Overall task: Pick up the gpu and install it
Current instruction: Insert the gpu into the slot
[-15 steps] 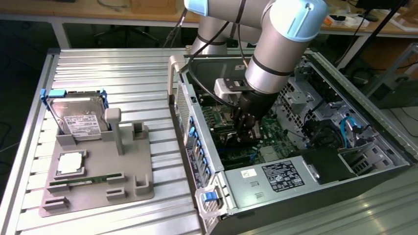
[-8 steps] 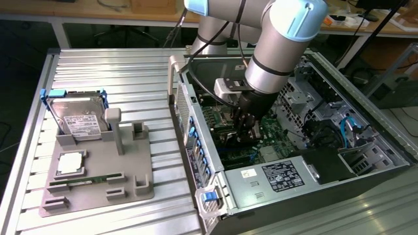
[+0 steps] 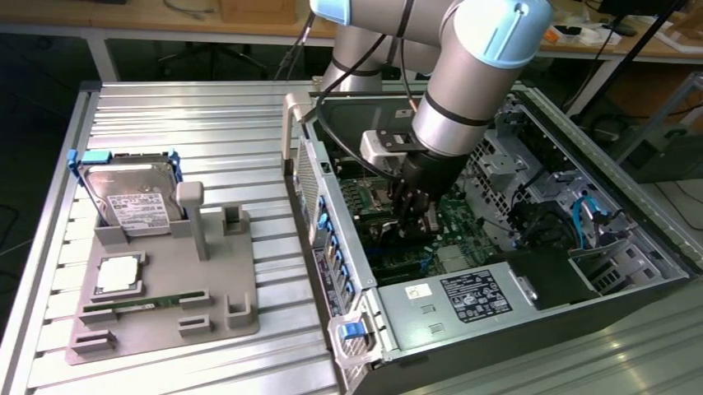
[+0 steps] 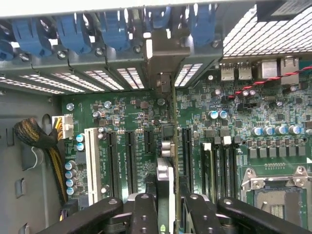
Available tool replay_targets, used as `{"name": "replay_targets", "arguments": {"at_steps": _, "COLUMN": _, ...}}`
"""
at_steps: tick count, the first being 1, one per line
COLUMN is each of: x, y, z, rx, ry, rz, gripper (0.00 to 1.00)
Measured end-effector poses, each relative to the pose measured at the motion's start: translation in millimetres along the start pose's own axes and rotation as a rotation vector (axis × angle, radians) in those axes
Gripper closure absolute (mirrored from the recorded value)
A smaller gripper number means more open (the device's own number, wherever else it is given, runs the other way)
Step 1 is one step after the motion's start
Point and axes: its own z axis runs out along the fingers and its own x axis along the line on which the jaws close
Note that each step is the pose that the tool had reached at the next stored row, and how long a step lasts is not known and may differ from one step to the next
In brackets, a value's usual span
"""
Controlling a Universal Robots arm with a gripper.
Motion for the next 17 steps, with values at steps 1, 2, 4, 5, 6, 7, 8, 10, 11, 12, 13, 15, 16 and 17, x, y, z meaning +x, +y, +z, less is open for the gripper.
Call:
{"name": "replay_targets", "arguments": {"at_steps": 1, "x": 0.1, "y": 0.0, "z": -0.1, "rx": 0.0000, "ry": 0.0004, "rz": 0.000, "gripper": 0.73}}
{"name": "replay_targets", "arguments": {"at_steps": 2, "x": 0.1, "y": 0.0, "z": -0.2, "rx": 0.0000, "ry": 0.0005, "rz": 0.000, "gripper": 0.73}}
{"name": "replay_targets", "arguments": {"at_steps": 4, "x": 0.1, "y": 0.0, "z": -0.2, "rx": -0.0002, "ry": 0.0009, "rz": 0.000, "gripper": 0.73}}
{"name": "replay_targets", "arguments": {"at_steps": 5, "x": 0.1, "y": 0.0, "z": 0.1, "rx": -0.0002, "ry": 0.0010, "rz": 0.000, "gripper": 0.73}}
{"name": "replay_targets", "arguments": {"at_steps": 6, "x": 0.1, "y": 0.0, "z": 0.7, "rx": -0.0002, "ry": 0.0010, "rz": 0.000, "gripper": 0.73}}
{"name": "replay_targets", "arguments": {"at_steps": 7, "x": 0.2, "y": -0.1, "z": 1.4, "rx": -0.0004, "ry": 0.0012, "rz": 0.000, "gripper": 0.73}}
{"name": "replay_targets", "arguments": {"at_steps": 8, "x": 0.2, "y": -0.1, "z": 2.9, "rx": -0.0005, "ry": 0.0014, "rz": 0.000, "gripper": 0.73}}
{"name": "replay_targets", "arguments": {"at_steps": 10, "x": 0.0, "y": -0.3, "z": 5.3, "rx": -0.0004, "ry": 0.0007, "rz": 0.000, "gripper": 0.73}}
{"name": "replay_targets", "arguments": {"at_steps": 11, "x": 0.0, "y": -0.4, "z": 6.1, "rx": -0.0002, "ry": 0.0003, "rz": 0.000, "gripper": 0.73}}
{"name": "replay_targets", "arguments": {"at_steps": 12, "x": 0.0, "y": -0.4, "z": 6.3, "rx": -0.0004, "ry": 0.0008, "rz": 0.000, "gripper": 0.73}}
{"name": "replay_targets", "arguments": {"at_steps": 13, "x": 0.0, "y": -0.3, "z": 6.3, "rx": -0.0005, "ry": 0.0008, "rz": 0.000, "gripper": 0.73}}
{"name": "replay_targets", "arguments": {"at_steps": 15, "x": -0.3, "y": -0.2, "z": 2.6, "rx": 0.0006, "ry": -0.0028, "rz": 0.000, "gripper": 0.73}}
{"name": "replay_targets", "arguments": {"at_steps": 16, "x": -0.2, "y": -0.2, "z": 1.4, "rx": 0.0007, "ry": -0.0038, "rz": 0.000, "gripper": 0.73}}
{"name": "replay_targets", "arguments": {"at_steps": 17, "x": -0.1, "y": -0.1, "z": 1.0, "rx": 0.0004, "ry": -0.0034, "rz": 0.000, "gripper": 0.73}}
